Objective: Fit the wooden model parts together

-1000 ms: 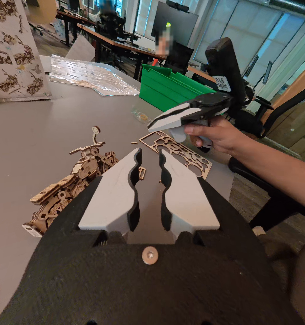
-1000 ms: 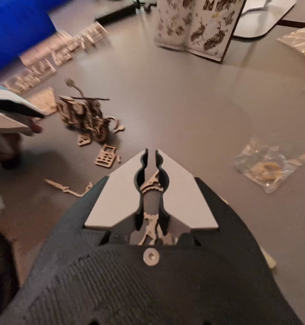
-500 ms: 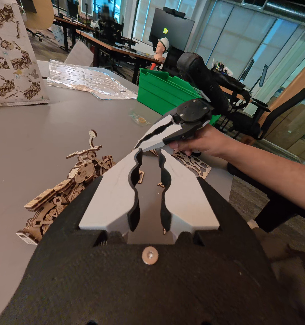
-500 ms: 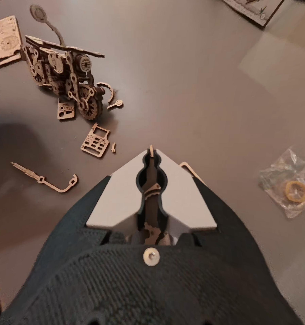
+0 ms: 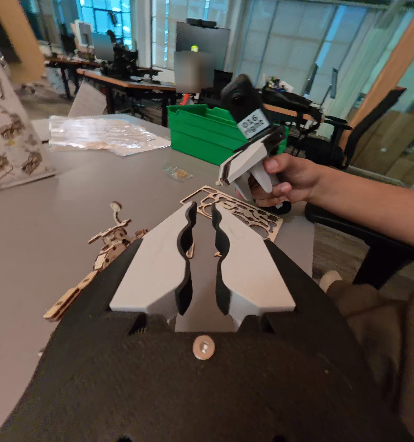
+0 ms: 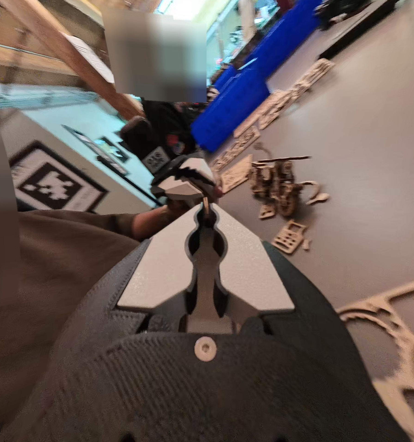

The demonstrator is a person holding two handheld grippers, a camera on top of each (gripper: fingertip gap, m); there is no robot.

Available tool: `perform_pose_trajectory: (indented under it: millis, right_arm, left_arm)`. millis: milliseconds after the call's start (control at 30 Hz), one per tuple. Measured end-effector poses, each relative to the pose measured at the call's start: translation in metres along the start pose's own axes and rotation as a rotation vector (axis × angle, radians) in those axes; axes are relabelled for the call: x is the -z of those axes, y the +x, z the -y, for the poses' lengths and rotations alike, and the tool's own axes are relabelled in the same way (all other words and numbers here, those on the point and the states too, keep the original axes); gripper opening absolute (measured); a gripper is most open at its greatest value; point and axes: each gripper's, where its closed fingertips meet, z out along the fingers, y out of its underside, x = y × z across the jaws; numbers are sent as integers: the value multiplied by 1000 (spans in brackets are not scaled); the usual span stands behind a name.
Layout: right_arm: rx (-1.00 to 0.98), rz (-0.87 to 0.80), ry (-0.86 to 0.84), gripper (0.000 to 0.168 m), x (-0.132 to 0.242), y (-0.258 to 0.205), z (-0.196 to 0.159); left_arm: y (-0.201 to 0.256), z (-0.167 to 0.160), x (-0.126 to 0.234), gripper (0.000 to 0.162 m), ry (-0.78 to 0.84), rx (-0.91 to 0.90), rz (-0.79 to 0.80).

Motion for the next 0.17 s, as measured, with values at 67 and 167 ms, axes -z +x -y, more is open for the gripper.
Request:
perform_pose_trajectory:
  millis: [67,167]
  right_arm:
    - [-92,126,-2,1,-5,-17,-3]
    - [-264,275,-3,2,-9,-35,-5]
  left_arm:
    - [10,4,3,9,19,-46,-51]
    - [25,9,6,15,45,-37,-148]
